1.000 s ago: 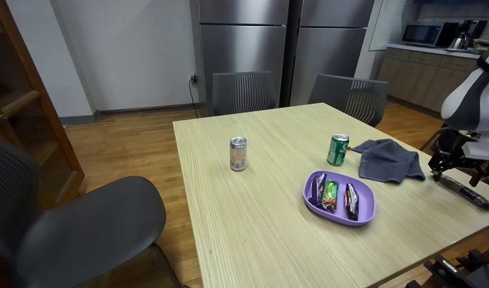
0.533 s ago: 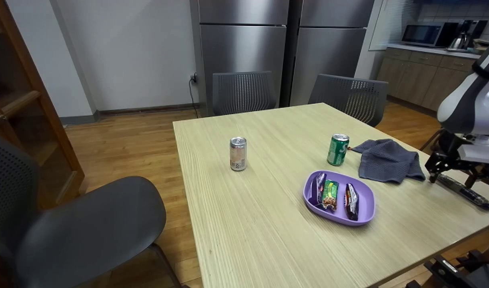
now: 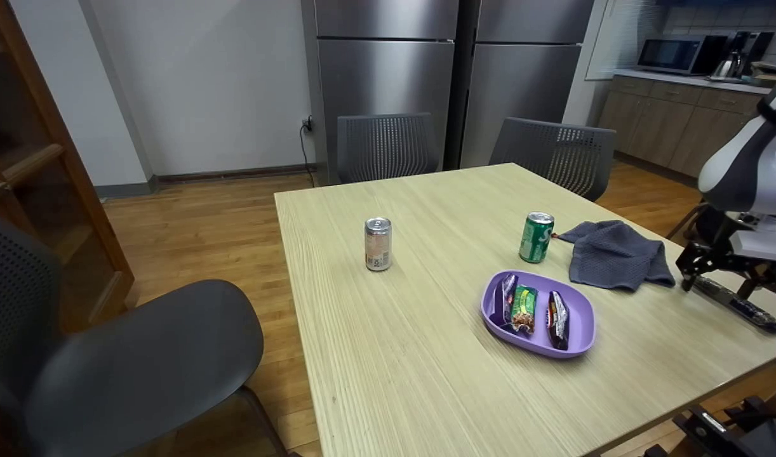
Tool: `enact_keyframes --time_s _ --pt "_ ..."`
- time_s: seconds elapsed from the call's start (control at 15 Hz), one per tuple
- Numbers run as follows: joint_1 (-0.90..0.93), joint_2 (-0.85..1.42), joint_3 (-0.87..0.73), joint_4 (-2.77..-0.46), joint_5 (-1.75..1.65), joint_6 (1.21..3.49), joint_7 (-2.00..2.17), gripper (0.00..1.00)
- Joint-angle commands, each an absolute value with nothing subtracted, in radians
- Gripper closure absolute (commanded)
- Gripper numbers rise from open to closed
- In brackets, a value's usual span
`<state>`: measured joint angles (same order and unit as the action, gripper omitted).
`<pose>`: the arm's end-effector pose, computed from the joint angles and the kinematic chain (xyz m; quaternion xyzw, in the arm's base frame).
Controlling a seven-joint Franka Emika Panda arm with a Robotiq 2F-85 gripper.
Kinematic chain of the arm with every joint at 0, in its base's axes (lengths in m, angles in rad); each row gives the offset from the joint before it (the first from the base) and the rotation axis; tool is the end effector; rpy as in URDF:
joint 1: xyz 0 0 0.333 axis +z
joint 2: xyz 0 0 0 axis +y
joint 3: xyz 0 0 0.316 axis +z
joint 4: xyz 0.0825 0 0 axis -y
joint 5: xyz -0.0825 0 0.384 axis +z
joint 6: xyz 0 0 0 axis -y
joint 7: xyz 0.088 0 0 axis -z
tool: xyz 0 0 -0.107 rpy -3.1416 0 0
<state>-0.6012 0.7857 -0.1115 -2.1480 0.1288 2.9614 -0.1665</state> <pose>0.3944 -0.3602 0.0379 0.9489 -0.3138 0.0053 0.0318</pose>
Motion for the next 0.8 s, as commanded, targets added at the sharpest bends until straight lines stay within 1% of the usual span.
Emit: enact_keyframes --time_s 0.0,0.07,0.13,0.2,0.27,0.33,0.4,0.73 --pt "-0.657 0.785 -0.073 -2.136 0.114 2.963 -0.205 0.00" --pt "-0.664 0.784 -0.067 -2.137 0.114 2.962 -0.209 0.00" --pt "-0.672 0.781 -0.061 -2.138 0.115 2.962 -0.212 0.25" --pt "-0.677 0.781 -0.057 -2.138 0.115 2.962 -0.214 0.26" --pt "-0.683 0.779 -0.051 -2.138 0.115 2.963 -0.216 0.33" --pt "-0.686 0.776 -0.047 -2.137 0.115 2.963 -0.216 0.42" --pt "-0.688 0.775 -0.044 -2.136 0.115 2.964 -0.217 0.48" --pt "-0.695 0.766 -0.037 -2.137 0.115 2.970 -0.220 0.88"
